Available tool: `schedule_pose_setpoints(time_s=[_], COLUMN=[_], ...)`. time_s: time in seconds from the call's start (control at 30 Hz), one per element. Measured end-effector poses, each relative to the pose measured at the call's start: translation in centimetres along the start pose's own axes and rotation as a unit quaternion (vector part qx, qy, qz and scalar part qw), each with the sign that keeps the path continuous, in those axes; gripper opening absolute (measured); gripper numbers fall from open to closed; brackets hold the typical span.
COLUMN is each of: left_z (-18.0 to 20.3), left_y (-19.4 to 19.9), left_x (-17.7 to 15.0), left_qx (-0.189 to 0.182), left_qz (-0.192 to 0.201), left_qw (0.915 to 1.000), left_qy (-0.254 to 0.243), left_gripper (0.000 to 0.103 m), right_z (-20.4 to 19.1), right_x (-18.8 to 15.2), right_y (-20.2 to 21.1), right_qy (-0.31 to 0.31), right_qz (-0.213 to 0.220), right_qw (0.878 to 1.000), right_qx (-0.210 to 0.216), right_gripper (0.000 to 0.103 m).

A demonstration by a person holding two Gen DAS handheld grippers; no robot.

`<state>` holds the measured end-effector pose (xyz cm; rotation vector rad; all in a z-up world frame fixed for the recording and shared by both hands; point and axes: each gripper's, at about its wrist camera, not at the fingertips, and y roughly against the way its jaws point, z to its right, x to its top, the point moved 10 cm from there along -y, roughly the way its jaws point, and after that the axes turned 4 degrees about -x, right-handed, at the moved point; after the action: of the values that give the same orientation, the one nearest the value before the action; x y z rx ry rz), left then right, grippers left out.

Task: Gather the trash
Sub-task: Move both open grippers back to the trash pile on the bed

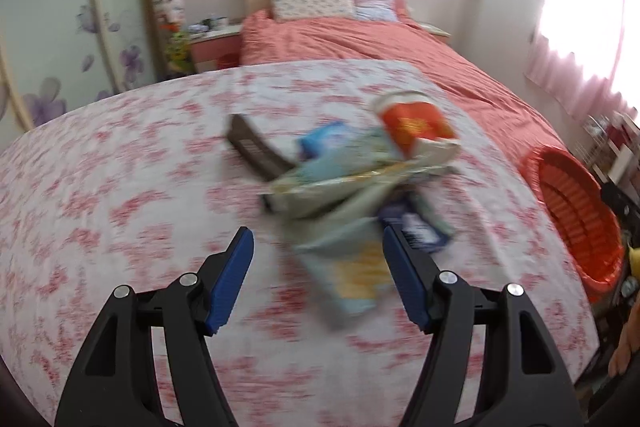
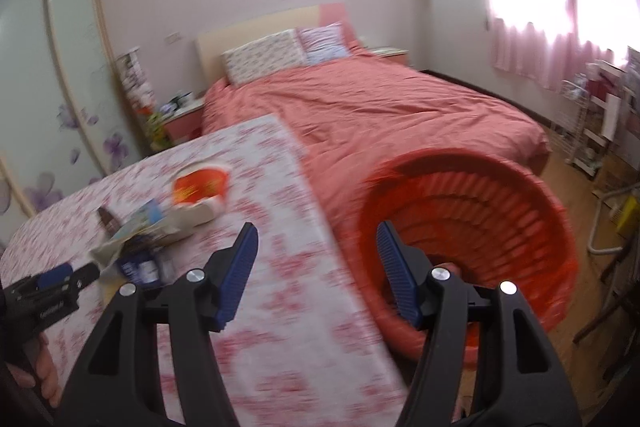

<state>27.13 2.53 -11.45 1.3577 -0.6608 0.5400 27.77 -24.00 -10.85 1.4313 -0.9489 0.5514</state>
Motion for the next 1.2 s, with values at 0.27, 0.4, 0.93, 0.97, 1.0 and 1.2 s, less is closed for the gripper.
schedule_pose_setpoints(time_s=[0.27,0.4,0.93,0.97,1.0,1.2], left_z=[-5.6,-7.7,-14.2,-14.2,-14.2,-14.1], left_y=[0.5,0.9,2.0,2.0,2.0,1.6], left_x=[-0.7,-1.1,-2.9,-3.0,-3.0,-3.2], left_qx=[0.029,0.04,0.051,0.049,0.047,0.036], left_qz=[0.004,0.008,0.005,0.005,0.005,0.002], left_qw=[0.9987,0.9977,0.9933,0.9932,0.9932,0.9929], left_qy=[0.04,0.053,0.104,0.105,0.106,0.113], left_gripper=[0.067,0.067,0.067,0.067,0.067,0.067], right_z=[-10.2,-14.6,-19.0,-18.1,-17.1,-14.4], right_x=[-3.2,-4.8,-7.3,-7.3,-7.3,-6.2], right_y=[-1.3,-2.1,-5.3,-5.2,-5.4,-4.9], right_qy=[0.042,0.049,0.062,0.061,0.057,0.005], right_qz=[-0.046,-0.074,-0.108,-0.108,-0.109,-0.112], right_qw=[0.996,0.992,0.992,0.992,0.991,0.993], right_qx=[0.065,0.085,-0.027,-0.036,-0.046,-0.028], right_gripper=[0.061,0.063,0.093,0.092,0.091,0.086])
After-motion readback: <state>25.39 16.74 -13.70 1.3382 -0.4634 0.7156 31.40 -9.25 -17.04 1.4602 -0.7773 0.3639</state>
